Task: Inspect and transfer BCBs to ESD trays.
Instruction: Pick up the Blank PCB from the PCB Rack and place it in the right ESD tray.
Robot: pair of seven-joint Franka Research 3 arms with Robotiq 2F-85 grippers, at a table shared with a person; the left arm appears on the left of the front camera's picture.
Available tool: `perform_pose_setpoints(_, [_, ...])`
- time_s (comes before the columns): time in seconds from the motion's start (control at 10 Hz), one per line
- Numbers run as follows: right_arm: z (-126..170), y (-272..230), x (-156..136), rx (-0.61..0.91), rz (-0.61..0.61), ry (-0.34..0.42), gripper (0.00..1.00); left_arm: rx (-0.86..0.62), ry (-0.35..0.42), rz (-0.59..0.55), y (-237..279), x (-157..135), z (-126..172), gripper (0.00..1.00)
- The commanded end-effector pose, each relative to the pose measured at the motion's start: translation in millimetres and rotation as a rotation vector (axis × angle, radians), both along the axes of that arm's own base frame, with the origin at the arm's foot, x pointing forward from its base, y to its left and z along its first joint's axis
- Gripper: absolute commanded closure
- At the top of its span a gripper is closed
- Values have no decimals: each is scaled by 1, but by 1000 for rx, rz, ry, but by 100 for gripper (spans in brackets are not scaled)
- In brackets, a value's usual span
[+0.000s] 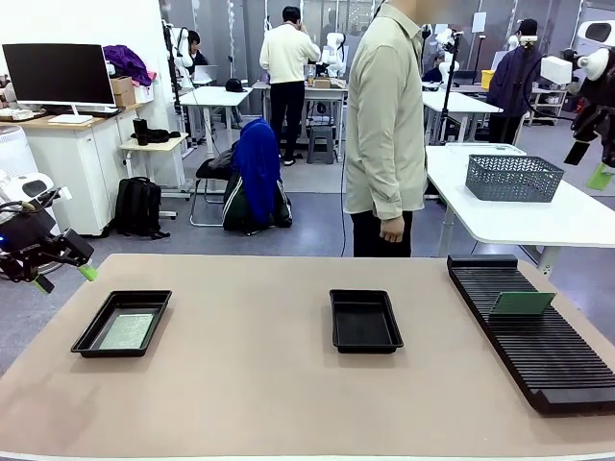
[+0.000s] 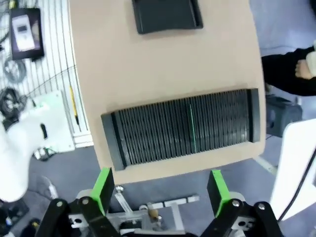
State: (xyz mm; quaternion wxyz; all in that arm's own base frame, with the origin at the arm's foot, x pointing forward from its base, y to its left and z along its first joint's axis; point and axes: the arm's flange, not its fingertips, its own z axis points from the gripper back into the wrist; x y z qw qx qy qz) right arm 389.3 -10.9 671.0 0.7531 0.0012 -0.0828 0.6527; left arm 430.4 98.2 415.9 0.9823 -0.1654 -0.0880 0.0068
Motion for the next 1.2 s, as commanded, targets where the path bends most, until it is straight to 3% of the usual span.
perform_pose_setpoints(0.0, [1,-14,0,-80,129,4,0,-1,-9,2,1,1,-1,0])
perform_pose_setpoints(0.4, [-1,-29,-2,-93,209,-13,0,-1,-9,2,1,1,-1,0])
perform_pose_setpoints(0.6, [0,-33,-1,-82,163,-41,0,-1,-9,2,1,1,-1,0])
perform_pose_setpoints(1.1, [-1,-23,-1,-83,195,-15,0,-1,-9,2,1,1,-1,0])
